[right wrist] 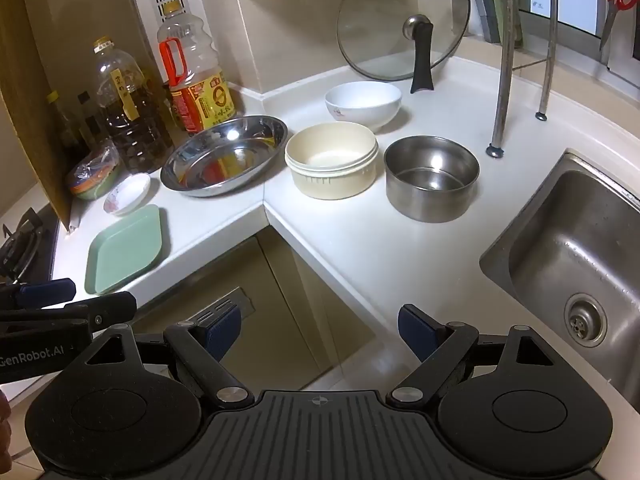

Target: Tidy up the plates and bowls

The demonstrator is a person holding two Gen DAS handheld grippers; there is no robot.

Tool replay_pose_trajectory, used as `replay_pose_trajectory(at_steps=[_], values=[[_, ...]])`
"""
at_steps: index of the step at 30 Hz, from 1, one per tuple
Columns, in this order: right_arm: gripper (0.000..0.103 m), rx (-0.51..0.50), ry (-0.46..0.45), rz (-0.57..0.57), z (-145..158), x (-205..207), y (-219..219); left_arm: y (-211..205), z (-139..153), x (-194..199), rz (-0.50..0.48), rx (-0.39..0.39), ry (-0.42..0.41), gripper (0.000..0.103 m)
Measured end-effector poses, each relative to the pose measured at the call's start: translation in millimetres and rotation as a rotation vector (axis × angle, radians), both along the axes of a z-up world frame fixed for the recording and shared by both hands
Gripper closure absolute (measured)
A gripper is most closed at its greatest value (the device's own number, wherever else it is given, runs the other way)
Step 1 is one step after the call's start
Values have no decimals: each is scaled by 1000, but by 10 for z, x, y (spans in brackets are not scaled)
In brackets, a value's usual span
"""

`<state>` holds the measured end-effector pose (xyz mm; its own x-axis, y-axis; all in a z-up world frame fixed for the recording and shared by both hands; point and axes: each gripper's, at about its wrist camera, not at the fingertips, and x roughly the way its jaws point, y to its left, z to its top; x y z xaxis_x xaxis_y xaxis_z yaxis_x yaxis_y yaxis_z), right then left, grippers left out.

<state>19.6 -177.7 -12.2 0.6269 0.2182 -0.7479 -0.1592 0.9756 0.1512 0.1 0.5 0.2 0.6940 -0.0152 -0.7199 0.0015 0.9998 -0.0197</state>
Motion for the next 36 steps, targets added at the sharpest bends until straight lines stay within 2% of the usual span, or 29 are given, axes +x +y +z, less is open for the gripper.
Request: replay_pose_trajectory(at_steps=[14, 17, 36], values=[[17, -9, -5, -6, 25, -51, -44, 72, 34, -46, -23, 4, 3, 27], [17, -9, -4, -6, 20, -48, -41, -30, 1, -28, -12, 8, -3, 27], [17, -9, -6, -6, 23, -64, -56, -38, 15, -38, -18, 6, -6, 27]])
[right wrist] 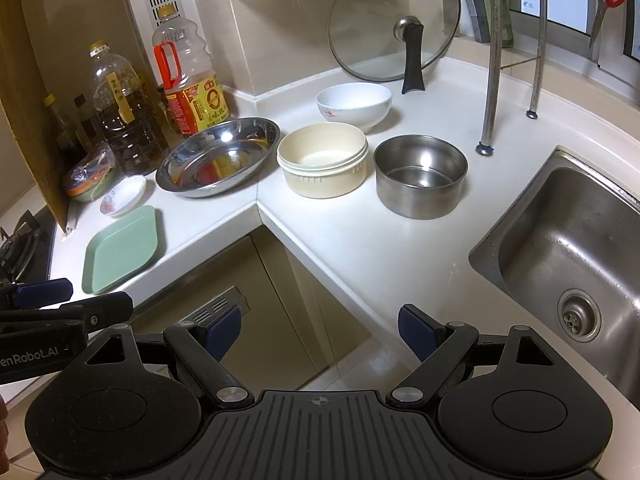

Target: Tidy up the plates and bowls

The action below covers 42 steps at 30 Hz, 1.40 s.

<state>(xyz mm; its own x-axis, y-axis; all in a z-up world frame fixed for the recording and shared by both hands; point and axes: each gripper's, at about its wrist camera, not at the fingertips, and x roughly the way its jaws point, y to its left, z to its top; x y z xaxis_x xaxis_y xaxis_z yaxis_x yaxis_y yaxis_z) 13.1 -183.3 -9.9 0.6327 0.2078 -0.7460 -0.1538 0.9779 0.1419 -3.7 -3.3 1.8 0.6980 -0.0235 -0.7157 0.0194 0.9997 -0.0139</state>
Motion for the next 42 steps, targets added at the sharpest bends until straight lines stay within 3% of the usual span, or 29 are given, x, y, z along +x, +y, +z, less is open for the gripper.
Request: replay_pose_trajectory(at_steps=[42], values=[[17, 4, -1, -2, 26, 18, -64, -19, 15, -4, -3, 1, -3, 27]])
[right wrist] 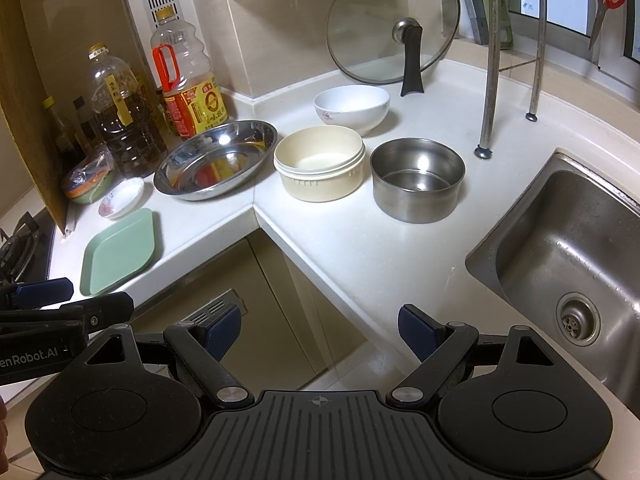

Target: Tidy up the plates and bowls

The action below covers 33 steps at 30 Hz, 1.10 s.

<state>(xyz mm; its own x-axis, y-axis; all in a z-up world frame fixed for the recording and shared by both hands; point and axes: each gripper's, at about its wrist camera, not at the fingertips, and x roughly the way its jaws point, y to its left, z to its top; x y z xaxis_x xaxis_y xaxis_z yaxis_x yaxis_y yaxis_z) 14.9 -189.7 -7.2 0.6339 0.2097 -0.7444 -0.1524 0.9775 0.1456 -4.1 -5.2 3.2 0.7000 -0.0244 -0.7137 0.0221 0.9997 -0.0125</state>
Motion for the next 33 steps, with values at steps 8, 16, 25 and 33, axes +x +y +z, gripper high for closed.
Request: replay_pose_trajectory(at_steps=[8, 16, 25, 33], values=[[17, 0, 0, -5, -4, 8, 2, -68, 20, 15, -3, 1, 1, 27], [17, 4, 2, -5, 4, 20, -38, -135, 3, 58, -4, 0, 4, 27], [17, 0, -22, 0, -20, 95, -131, -225, -13, 136, 8, 15, -2, 27], [17, -46, -105, 83, -70, 125, -61, -231, -69, 151, 65, 34, -7, 27]])
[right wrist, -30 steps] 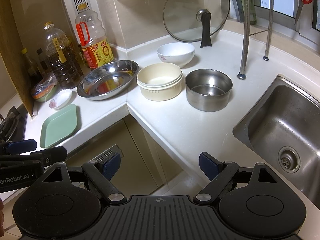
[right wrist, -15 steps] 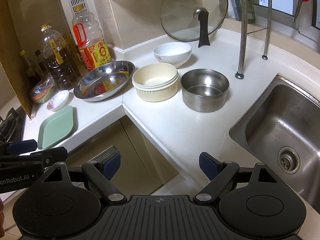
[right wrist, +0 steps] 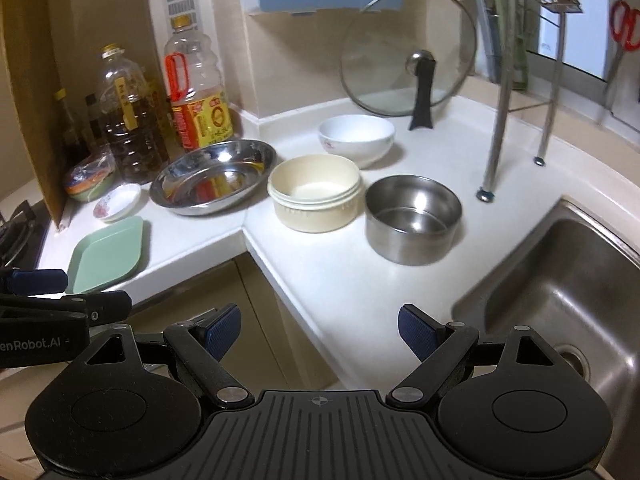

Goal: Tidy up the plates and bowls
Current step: 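Move the left tool to the pale green square plate and grasp its rim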

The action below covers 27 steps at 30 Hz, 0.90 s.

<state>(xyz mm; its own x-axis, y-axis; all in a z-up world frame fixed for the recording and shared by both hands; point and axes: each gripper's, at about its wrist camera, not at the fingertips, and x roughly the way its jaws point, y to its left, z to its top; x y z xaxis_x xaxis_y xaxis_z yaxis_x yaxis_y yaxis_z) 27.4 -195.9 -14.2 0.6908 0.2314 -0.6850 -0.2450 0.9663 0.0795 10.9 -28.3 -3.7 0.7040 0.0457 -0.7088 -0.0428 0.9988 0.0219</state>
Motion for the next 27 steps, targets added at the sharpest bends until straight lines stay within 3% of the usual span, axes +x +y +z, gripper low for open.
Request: replay_pose_trajectory(at_steps=[13, 19, 23, 27], values=[[17, 173, 121, 231, -205, 433, 416, 604, -147, -44, 227, 25, 41, 31], [17, 240, 182, 274, -323, 698, 751, 1015, -229, 97, 267, 12, 38, 33], [17, 352, 175, 236, -382, 869, 914, 1287, -297, 233, 275, -13, 42, 36], [17, 276, 156, 258, -416, 1026, 1219, 1486, -376, 385, 279, -10, 61, 43]])
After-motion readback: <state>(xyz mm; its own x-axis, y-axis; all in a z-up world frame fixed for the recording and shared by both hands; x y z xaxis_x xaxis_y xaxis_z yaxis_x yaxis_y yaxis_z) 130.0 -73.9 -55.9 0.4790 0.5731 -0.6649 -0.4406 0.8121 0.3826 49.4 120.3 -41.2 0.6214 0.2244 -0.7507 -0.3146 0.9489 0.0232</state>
